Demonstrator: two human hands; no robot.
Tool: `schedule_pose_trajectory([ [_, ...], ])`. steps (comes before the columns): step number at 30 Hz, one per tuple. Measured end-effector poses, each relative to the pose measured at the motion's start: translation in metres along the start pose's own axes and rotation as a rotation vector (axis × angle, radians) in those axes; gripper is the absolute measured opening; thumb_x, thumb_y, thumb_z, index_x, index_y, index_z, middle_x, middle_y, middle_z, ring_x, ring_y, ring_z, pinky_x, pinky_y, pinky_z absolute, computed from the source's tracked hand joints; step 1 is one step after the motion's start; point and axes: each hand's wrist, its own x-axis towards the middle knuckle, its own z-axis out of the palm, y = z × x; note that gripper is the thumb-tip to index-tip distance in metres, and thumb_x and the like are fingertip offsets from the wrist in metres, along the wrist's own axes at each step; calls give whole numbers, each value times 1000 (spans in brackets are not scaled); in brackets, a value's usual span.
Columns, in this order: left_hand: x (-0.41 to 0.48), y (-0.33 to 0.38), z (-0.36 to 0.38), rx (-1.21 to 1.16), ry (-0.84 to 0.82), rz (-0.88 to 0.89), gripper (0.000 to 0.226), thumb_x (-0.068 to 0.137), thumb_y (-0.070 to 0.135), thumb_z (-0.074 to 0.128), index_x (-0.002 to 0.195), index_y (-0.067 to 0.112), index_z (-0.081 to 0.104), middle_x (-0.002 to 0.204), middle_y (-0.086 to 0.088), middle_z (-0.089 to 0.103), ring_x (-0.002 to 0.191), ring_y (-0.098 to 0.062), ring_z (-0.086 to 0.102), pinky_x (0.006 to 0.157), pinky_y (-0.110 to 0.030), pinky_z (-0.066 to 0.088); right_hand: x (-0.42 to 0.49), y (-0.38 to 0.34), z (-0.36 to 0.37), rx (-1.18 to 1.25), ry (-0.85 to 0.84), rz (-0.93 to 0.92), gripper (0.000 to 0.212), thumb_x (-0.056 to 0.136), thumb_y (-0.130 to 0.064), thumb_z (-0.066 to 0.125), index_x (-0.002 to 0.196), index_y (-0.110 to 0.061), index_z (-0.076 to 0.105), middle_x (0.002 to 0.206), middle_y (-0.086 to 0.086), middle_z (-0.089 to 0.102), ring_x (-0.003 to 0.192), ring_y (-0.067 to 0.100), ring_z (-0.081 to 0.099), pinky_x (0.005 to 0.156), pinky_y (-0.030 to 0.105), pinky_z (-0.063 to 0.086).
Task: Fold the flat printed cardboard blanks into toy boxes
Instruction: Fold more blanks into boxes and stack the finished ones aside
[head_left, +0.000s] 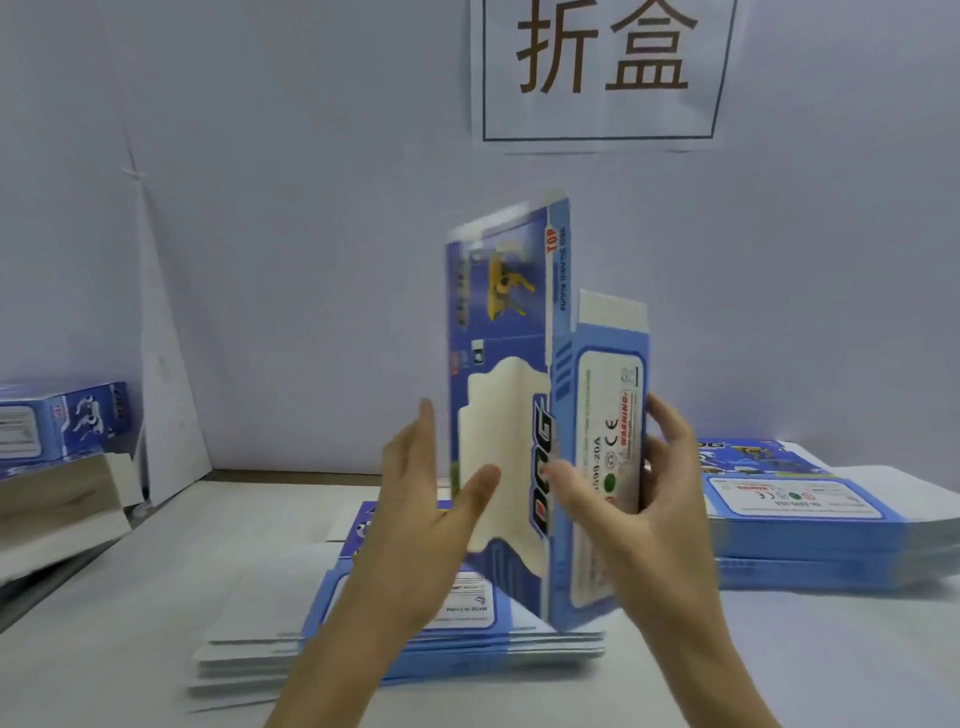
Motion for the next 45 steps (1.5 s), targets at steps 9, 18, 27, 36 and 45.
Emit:
schedule_pose_trajectory([
  [9, 3, -5, -1, -332, -28, 11, 38, 77, 48, 53, 106, 25, 59, 90, 8, 73, 80, -9, 70, 62, -18, 54, -7, 6, 9, -195, -108, -159, 31, 84, -34, 58, 115, -36, 56, 99, -21, 65, 99, 6, 63, 80, 18, 51],
  [18, 6, -19, 0, -262, -140, -16, 64, 81, 63, 61, 137, 49, 33, 124, 25, 58, 110, 7, 58, 81, -13, 52, -3, 12, 2, -402, -80, -166, 30, 89, -12, 64, 104, -36, 57, 105, -23, 60, 101, -10, 54, 79, 1, 39],
  [27, 9, -26, -8, -215, -205, -34, 100, 65, 34, 75, 146, 50, 17, 143, 18, 46, 127, -10, 51, 102, -42, 48, 7, 7, -13, -476, 203, -329, 39, 87, -22, 57, 123, -33, 48, 118, -7, 51, 108, 8, 51, 92, 20, 41],
  [36, 7, -8, -12, -197, 113, 44, 52, 72, 64, 49, 98, 20, 60, 87, 6, 68, 84, -7, 65, 70, -15, 51, 14, 14, -22, -291, -37, 17, 36, 87, -61, 51, 90, -25, 58, 87, -6, 69, 86, 14, 67, 75, 32, 56],
  [45, 8, -1, -17, -249, 65, -138, 77, 54, 70, 47, 96, 7, 59, 88, -13, 67, 82, -20, 65, 68, -22, 50, 17, -4, -26, -128, -20, 156, 61, 70, -54, 54, 71, 6, 59, 65, 14, 65, 62, 20, 62, 65, 25, 53],
])
